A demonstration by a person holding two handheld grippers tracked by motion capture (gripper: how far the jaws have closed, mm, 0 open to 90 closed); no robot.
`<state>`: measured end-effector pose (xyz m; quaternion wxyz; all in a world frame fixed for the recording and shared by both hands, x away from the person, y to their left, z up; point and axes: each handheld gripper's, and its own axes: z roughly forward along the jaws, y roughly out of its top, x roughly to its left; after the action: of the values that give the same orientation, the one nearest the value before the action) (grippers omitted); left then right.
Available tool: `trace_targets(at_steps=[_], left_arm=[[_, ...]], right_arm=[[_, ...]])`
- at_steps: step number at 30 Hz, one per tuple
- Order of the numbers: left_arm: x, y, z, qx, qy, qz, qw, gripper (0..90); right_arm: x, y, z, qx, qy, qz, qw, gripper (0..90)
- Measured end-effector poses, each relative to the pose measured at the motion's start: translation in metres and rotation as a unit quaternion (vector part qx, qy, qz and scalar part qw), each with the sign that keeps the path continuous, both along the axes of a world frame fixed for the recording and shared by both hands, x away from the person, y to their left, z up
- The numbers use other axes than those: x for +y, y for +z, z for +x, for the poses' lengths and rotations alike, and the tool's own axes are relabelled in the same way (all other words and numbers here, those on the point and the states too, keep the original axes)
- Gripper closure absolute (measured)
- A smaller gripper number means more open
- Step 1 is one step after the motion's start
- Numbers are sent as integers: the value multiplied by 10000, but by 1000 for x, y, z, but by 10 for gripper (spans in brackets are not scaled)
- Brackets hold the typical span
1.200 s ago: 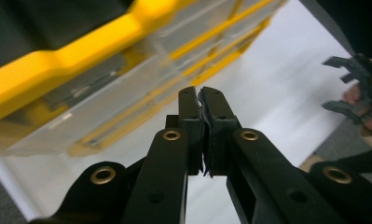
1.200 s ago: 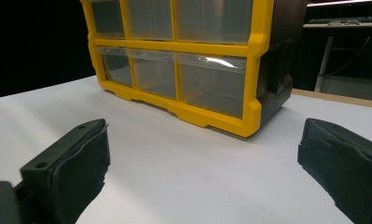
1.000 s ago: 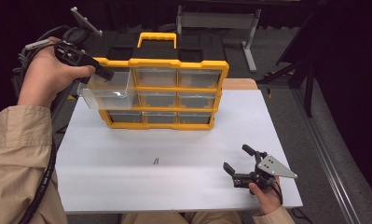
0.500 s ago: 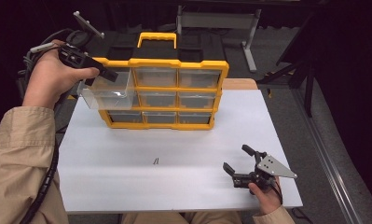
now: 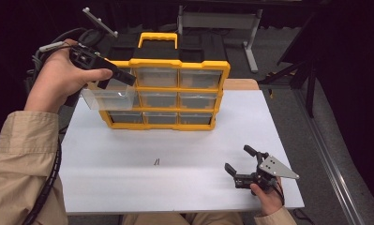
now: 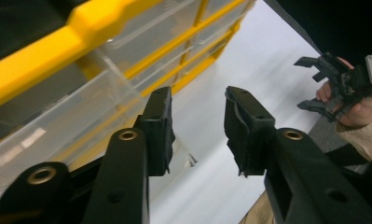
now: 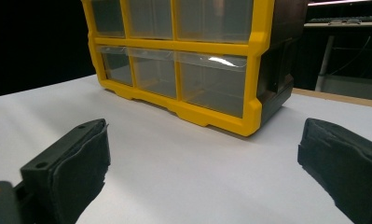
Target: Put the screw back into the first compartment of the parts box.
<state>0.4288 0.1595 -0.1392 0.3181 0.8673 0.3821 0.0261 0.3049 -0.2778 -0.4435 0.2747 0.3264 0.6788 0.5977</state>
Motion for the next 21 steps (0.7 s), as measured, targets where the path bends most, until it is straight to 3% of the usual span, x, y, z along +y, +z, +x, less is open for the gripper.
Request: trace_targets(at_steps=[4, 12, 21], left_arm=[[-12, -1, -6, 56, -213, -12, 9998, 573], [-27, -7, -18, -58, -480, -28, 9988, 408], [-45, -31, -29, -133, -893, -71, 9959, 227]], right_arm=[[1, 0, 0, 16, 11, -5, 10000, 26], [1, 0, 0, 5, 27, -6, 10000, 26], [2, 0, 0, -20, 65, -29, 10000, 28]])
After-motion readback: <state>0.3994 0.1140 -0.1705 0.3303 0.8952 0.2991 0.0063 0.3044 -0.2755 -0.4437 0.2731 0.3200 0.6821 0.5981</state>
